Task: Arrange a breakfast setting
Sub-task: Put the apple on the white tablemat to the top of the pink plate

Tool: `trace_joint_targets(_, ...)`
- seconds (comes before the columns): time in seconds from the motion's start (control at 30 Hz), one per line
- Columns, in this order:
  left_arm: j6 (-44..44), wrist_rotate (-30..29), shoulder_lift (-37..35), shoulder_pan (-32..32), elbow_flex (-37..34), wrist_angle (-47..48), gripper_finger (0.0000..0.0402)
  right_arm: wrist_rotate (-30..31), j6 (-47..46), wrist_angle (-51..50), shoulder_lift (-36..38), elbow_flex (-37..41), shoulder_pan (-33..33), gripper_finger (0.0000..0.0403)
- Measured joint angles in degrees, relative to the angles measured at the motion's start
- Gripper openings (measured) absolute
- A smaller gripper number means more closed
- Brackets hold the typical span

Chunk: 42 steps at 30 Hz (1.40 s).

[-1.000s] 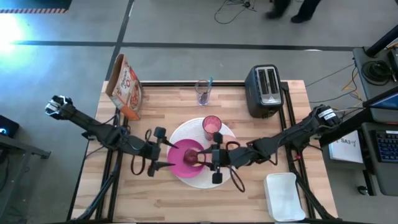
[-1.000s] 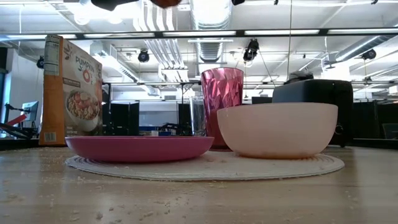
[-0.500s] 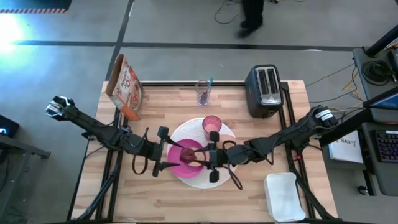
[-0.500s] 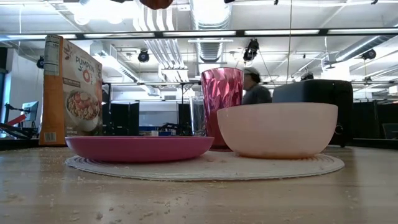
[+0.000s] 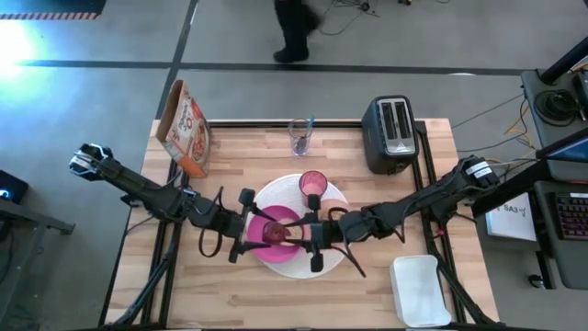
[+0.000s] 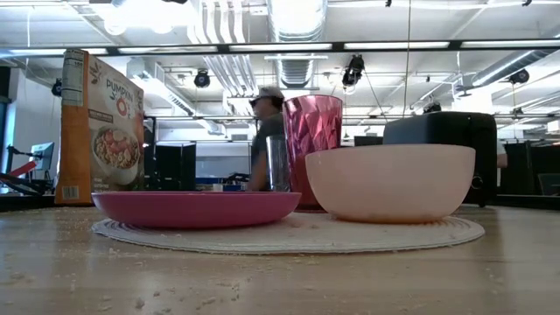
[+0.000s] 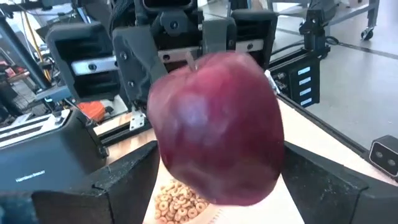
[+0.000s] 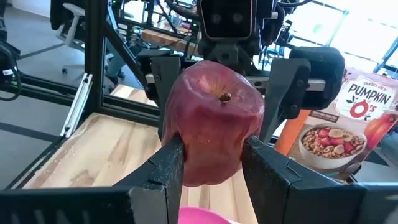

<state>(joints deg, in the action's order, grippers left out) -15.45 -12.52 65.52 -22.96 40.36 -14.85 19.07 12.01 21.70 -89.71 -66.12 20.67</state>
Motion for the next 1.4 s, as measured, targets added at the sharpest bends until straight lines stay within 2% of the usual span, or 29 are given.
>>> trace_joint_targets(0.17, -1.25, 0.35, 0.02, 0.19, 0.0, -0.73, 0.0283, 0.11, 0.17, -0.29, 0.0, 0.0, 0.01, 0.0128)
trace_joint_targets(0.43, -2.53, 2.98, 0.02, 1.0, 0.0, -0.84, 0.0228, 0.22, 0.68, -0.35, 0.0, 0.0, 0.04, 0.0128)
trace_joint_targets(0.73, -2.57, 4.08, 0.02, 1.31, 0.0, -0.39, 0.0226, 0.38, -1.2, -1.37, 0.0, 0.0, 0.04, 0.013)
trace_joint_targets(1.07, -1.92, 4.49, 0.0, 1.68, 0.0, 0.11, 0.0226, 0.18, -4.41, -2.23, 0.11, 0.0, 0.07, 0.0206)
trace_joint_targets(1.23, 2.4, 4.31, -0.45, 2.43, 0.0, 3.63, 0.0225, 0.57, -8.11, -10.84, 2.64, -0.61, 0.07, 0.0222)
trace_joint_targets(1.4, 5.31, 4.07, -0.9, 3.48, 0.0, 5.47, 0.0225, 5.9, -16.39, -23.88, 5.46, -4.24, 0.07, 0.0223)
